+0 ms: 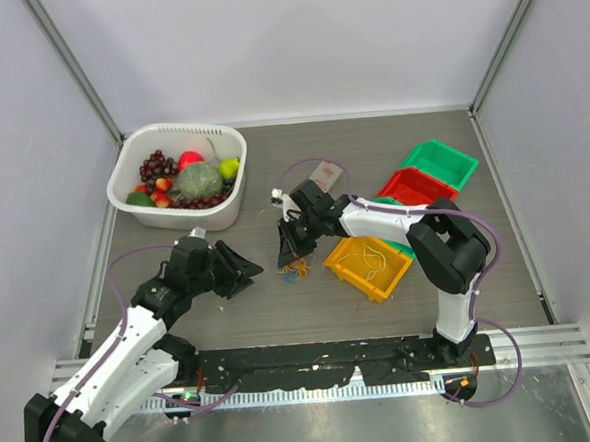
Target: Untangle the cables
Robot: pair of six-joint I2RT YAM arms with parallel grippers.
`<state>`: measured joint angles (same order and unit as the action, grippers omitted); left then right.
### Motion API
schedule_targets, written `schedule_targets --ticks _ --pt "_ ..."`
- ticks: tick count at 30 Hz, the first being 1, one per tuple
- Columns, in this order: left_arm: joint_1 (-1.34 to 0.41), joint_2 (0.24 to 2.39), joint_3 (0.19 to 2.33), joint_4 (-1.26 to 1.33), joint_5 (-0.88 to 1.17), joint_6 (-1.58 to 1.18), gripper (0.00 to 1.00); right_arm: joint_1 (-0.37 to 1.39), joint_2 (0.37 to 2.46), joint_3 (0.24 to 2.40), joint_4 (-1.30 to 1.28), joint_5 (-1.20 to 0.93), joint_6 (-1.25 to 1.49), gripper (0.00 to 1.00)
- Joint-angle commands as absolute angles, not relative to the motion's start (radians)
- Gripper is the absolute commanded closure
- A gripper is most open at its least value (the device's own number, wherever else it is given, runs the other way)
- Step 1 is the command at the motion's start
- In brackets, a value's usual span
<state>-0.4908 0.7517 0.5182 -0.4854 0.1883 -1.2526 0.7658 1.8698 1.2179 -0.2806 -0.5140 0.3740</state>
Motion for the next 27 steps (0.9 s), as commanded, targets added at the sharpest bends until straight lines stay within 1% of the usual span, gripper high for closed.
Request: schedule_targets --ticks 1,3,6,8,13,16,19,22,25,27 --pt "-0.489 0.724 0.483 -0.350 0.248 -1.288 0.50 0.769 1.835 1.307 -0.305 -0.537 0.437 0.99" --pt "-0.489 0.704 0.427 -0.202 0.265 -1.350 0.54 0.769 1.789 1.324 -0.293 -0.595 0.510 0.99" --pt "-0.488 0.690 0.391 -0.086 0.261 -1.400 0.52 0.769 1.700 1.295 -0.226 -0.692 0.632 0.99" --pt "-0.489 0.701 0.396 -0.089 0.259 -1.408 0.44 0.770 1.617 1.272 -0.186 -0.695 0.701 0.99" --pt "-0.488 0.758 0.422 -0.089 0.305 -1.385 0.32 0.769 1.539 1.227 -0.014 -0.739 0.863 0.99" --pt "-0.489 0.794 0.452 -0.174 0.272 -1.370 0.27 0.767 1.523 1.262 0.027 -0.758 0.920 0.99" --pt "-0.489 0.833 0.457 -0.167 0.229 -1.362 0.20 0.769 1.502 1.316 0.026 -0.762 0.956 0.99" --pt "-0.485 0.890 0.469 -0.150 0.164 -1.368 0.16 0.769 1.476 1.394 0.018 -0.765 0.997 0.99" --pt "-0.483 0.977 0.503 -0.091 0.176 -1.327 0.16 0.770 1.460 1.443 0.018 -0.775 1.017 0.99" --pt "-0.482 1.031 0.560 -0.119 0.213 -1.246 0.18 0.770 1.462 1.450 0.015 -0.773 1.009 0.99"
